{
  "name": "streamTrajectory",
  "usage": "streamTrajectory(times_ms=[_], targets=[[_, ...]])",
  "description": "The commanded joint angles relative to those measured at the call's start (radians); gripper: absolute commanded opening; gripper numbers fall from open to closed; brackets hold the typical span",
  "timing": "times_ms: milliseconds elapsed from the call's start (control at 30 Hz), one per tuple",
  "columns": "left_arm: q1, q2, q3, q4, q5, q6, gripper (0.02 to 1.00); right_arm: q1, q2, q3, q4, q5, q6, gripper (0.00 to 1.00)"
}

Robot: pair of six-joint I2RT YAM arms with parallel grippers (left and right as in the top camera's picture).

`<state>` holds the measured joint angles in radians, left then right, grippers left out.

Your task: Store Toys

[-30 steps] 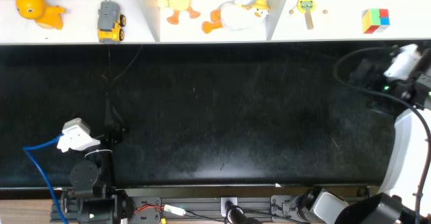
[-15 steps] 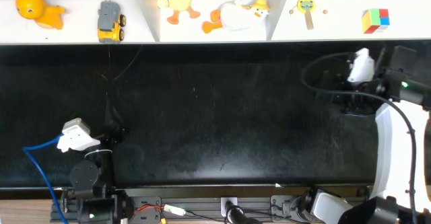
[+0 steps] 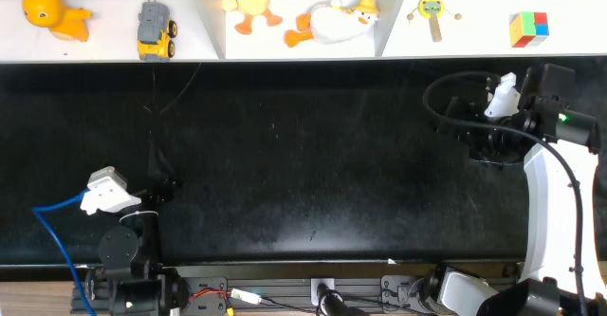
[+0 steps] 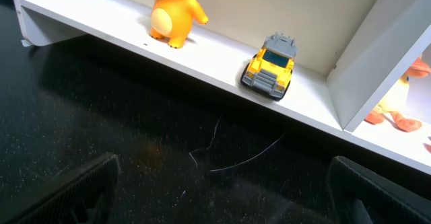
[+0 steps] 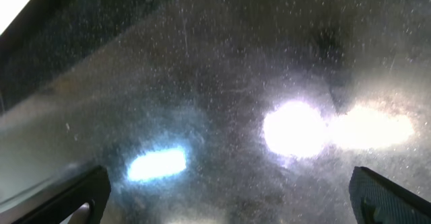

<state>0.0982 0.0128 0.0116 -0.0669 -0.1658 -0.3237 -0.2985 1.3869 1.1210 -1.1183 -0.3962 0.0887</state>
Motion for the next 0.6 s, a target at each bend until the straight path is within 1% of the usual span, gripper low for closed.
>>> streamTrajectory(times_ms=[33, 67, 100, 133, 233, 333, 433, 467, 500, 533, 600], targets=[[-0.004, -0.010, -0.003, 0.001, -0.008, -0.018, 0.998, 0.006, -0.002, 0.002, 0.065, -0.089, -0.162, 0.996], [-0.004, -0.010, -0.003, 0.001, -0.008, -0.018, 0.998, 0.008, -0.004, -0.001, 0.100, -0.152, -0.237, 0.996], [-0.004, -0.010, -0.003, 0.001, -0.008, -0.018, 0.998, 0.013, -0.014, -0.004, 0.132, -0.196, -0.294, 0.996], [-0.004, -0.010, -0.003, 0.001, -0.008, -0.018, 0.998, 0.023, -0.036, -0.010, 0.161, -0.210, -0.317, 0.996], [-0.004, -0.010, -0.003, 0.001, -0.008, -0.018, 0.996, 0.066, -0.157, -0.068, 0.297, -0.194, -0.316, 0.996], [-0.004, -0.010, -0.003, 0.001, -0.008, -0.018, 0.996, 0.115, -0.298, -0.166, 0.435, -0.145, -0.291, 0.996], [-0.004, -0.010, -0.003, 0.001, -0.008, -0.018, 0.998, 0.167, -0.465, -0.300, 0.562, -0.043, -0.213, 0.993], [-0.004, -0.010, -0.003, 0.001, -0.008, -0.018, 0.998, 0.185, -0.537, -0.356, 0.600, 0.003, -0.168, 0.993], [-0.004, -0.010, -0.003, 0.001, -0.008, -0.018, 0.998, 0.198, -0.595, -0.397, 0.624, 0.032, -0.136, 0.996], [-0.004, -0.010, -0.003, 0.001, -0.008, -0.018, 0.998, 0.208, -0.655, -0.439, 0.652, 0.052, -0.112, 0.993], [-0.004, -0.010, -0.003, 0.001, -0.008, -0.018, 0.996, 0.226, -0.794, -0.536, 0.720, 0.060, -0.098, 0.993]])
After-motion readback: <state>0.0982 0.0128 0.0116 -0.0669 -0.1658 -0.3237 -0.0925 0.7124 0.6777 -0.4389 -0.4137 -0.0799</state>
